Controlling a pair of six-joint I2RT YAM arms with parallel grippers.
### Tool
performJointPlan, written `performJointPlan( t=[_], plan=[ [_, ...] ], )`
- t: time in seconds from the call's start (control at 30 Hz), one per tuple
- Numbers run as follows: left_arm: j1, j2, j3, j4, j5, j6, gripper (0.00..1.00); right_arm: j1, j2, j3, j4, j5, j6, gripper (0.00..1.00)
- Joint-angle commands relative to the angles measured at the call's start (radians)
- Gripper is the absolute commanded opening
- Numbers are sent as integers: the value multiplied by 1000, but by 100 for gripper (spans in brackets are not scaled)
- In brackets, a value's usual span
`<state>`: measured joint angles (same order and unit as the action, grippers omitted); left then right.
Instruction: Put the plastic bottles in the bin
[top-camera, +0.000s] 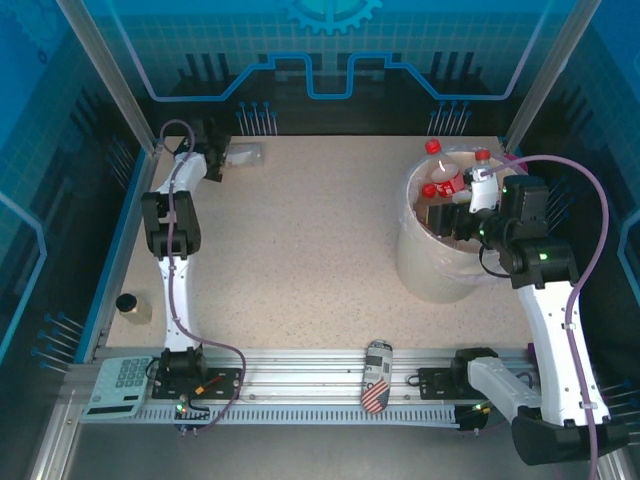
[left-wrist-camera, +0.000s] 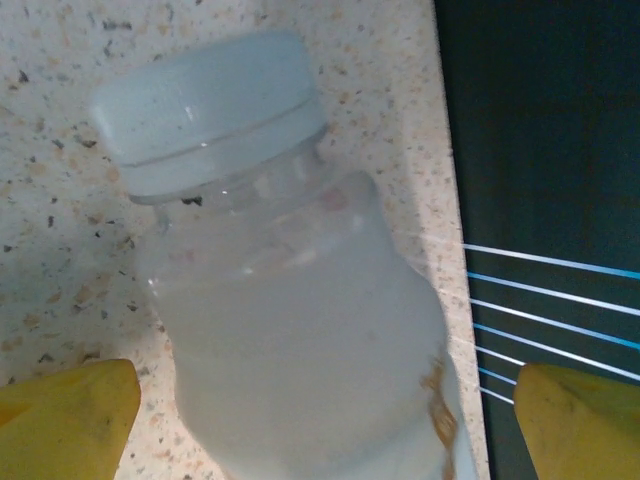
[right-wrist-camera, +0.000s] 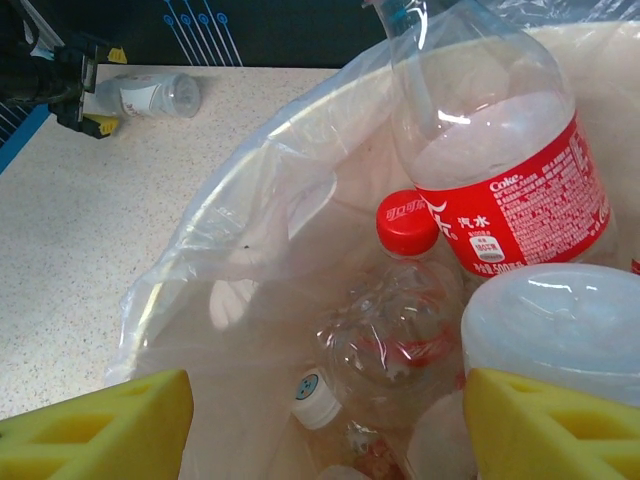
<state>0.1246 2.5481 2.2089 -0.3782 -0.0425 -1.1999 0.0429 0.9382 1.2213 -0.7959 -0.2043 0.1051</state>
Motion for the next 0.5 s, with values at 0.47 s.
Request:
performJointPlan(
  t=[0.47],
  plan=[
    [10, 115, 74, -117, 64, -62, 66, -3, -55, -34, 1, 54, -16, 73]
  ],
)
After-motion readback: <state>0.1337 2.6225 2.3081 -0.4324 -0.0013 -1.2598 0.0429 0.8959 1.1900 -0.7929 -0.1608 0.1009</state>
